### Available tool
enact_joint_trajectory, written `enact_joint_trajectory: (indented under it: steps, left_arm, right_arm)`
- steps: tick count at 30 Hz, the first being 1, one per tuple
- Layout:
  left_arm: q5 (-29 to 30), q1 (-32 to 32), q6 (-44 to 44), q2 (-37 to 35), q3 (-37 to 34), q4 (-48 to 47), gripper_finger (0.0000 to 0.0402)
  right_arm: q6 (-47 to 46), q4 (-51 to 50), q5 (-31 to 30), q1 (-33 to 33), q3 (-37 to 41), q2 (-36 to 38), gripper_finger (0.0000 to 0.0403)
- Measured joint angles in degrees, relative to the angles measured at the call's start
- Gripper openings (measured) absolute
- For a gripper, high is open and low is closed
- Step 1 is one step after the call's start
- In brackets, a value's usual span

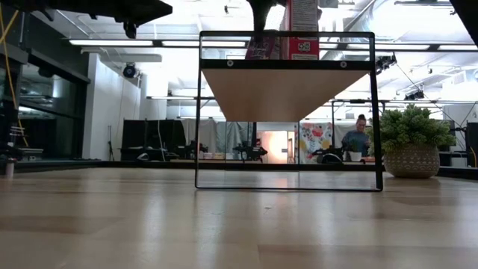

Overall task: Stack cereal on shelf
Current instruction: Put the pink cereal box on the shelf, then adjust the pink cereal box on the shelf

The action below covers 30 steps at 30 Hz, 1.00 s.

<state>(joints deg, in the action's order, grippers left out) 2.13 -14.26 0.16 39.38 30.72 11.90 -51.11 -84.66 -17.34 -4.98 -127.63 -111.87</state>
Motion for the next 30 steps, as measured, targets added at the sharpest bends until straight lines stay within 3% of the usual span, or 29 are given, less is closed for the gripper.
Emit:
enact_joint_trajectory:
  steps: [6, 18, 30]
  left_arm:
    - [0.0, 0.01, 0.0, 0.0, 0.0, -0.01, 0.0]
    - [0.0, 0.02, 0.0, 0.0, 0.0, 0.0, 0.0]
    - [1.1, 0.0, 0.01, 1.42, 0.07, 0.1, 0.0]
  right_arm:
    - [-0.03, 0.13, -0.14, -0.3, 0.0, 0.02, 0.0267]
    - [4.71, 5.7, -1.79, -0.34, -0.16, 0.02, 0.0268]
    - [9.5, 5.11, -1.0, 1.47, -6.5, 0.09, 0.0268]
